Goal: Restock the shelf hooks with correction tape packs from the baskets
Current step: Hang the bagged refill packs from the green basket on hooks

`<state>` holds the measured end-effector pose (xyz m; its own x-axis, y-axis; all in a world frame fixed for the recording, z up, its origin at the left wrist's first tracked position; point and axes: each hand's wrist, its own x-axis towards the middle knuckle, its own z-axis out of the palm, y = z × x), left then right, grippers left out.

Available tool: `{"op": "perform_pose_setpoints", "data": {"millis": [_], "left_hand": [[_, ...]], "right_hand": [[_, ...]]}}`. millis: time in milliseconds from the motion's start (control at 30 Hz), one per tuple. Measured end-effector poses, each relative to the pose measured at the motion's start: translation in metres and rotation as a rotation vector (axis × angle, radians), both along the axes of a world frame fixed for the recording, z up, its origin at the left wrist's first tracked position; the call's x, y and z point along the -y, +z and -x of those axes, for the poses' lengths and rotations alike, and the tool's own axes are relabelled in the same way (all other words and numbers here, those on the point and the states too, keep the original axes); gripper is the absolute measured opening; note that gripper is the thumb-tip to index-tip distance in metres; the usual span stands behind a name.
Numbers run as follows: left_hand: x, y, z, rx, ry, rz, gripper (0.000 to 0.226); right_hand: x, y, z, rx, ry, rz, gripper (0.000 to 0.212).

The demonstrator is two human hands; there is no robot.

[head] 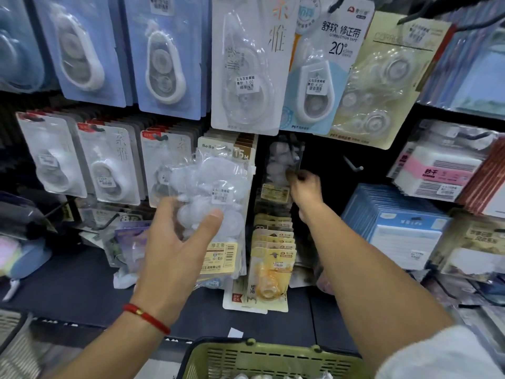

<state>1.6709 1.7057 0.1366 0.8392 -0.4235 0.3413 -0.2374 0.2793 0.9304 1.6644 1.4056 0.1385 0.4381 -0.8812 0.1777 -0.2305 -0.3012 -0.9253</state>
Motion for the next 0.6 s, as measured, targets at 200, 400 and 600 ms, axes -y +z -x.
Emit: {"op": "perform_pose_setpoints", "data": {"millis": [200,400,600], "left_hand": [[0.000,-0.004,0.001,-0.061,-0.124,0.024,0.042],[0.008,-0.005,0.008,-0.157,-0.193,0.012,0.053],[0.015,-0.006,0.025,-0.263,-0.298,0.016,0.064]], "right_hand": [[-0.023,-0.007,0.022,-0.259,-0.074,0.203,0.044],[-0.112,0.002,0.109,0.136,0.411,0.010,0.028],[-0.147,0.022,0.131,0.108,0.557,-0.051,0.044]]}}
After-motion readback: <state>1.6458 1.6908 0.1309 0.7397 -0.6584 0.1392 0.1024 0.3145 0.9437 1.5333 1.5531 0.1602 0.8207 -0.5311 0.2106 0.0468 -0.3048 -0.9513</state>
